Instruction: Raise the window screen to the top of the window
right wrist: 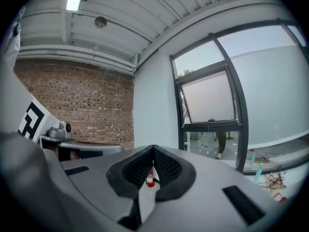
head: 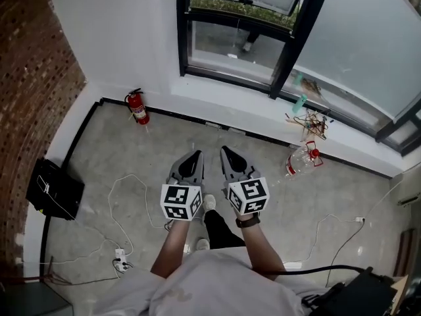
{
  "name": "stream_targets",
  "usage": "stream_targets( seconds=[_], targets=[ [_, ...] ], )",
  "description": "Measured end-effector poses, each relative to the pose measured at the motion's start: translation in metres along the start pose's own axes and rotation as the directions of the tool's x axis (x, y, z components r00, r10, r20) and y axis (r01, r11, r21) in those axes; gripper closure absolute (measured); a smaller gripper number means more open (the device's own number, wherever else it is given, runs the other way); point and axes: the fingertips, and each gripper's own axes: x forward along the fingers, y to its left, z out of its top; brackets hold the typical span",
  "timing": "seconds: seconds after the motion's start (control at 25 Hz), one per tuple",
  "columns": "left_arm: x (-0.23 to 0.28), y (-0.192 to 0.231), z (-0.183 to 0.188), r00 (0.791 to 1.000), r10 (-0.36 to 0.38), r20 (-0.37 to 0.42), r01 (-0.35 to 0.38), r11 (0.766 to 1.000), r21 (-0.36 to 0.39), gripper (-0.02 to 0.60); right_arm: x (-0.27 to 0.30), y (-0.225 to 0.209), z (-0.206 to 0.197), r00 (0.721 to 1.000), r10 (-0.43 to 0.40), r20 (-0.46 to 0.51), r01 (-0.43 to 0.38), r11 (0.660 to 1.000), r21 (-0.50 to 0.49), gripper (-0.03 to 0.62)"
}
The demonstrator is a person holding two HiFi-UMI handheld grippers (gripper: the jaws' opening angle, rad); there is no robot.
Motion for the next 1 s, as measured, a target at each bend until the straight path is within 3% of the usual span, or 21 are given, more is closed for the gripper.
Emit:
stream_targets(
  seconds=[0.12, 0.24, 0.48, 0.6, 0.84, 1.0],
  targets=[
    [0.036, 0.025, 0.000, 1.000, 0.026, 0.002, -0.026, 1.000, -0.007, 0.581, 0.053, -0.026, -0.007, 1.000, 0.026, -0.009, -0.026, 0.997, 0.079, 0.592],
    [0.090, 0.054, 0.016, 1.000, 0.024, 0.008, -0.024, 0.999, 0.043, 0.581, 0.113, -0.058, -0.002, 0.999, 0.039, -0.008, -0.038, 0.993, 0.110, 0.592],
    [0.199, 0.100, 0.076, 0.997, 0.040, 0.063, -0.048, 0.992, 0.116, 0.581, 0.214, -0.133, 0.048, 0.995, 0.091, 0.037, -0.094, 0.988, 0.118, 0.592],
    [0.235, 0.122, 0.089, 0.996, 0.065, 0.063, -0.071, 0.994, 0.089, 0.581, 0.248, -0.162, 0.070, 0.994, 0.090, 0.060, -0.095, 0.991, 0.097, 0.592],
    [0.290, 0.157, 0.081, 0.998, 0.067, 0.013, -0.067, 0.996, 0.050, 0.581, 0.304, -0.186, 0.050, 0.993, 0.114, 0.005, -0.114, 0.984, 0.137, 0.592],
    [0.352, 0.170, 0.084, 1.000, -0.005, 0.011, 0.004, 0.998, 0.056, 0.580, 0.338, -0.211, 0.040, 0.996, 0.082, -0.024, -0.079, 0.990, 0.115, 0.592]
  ],
)
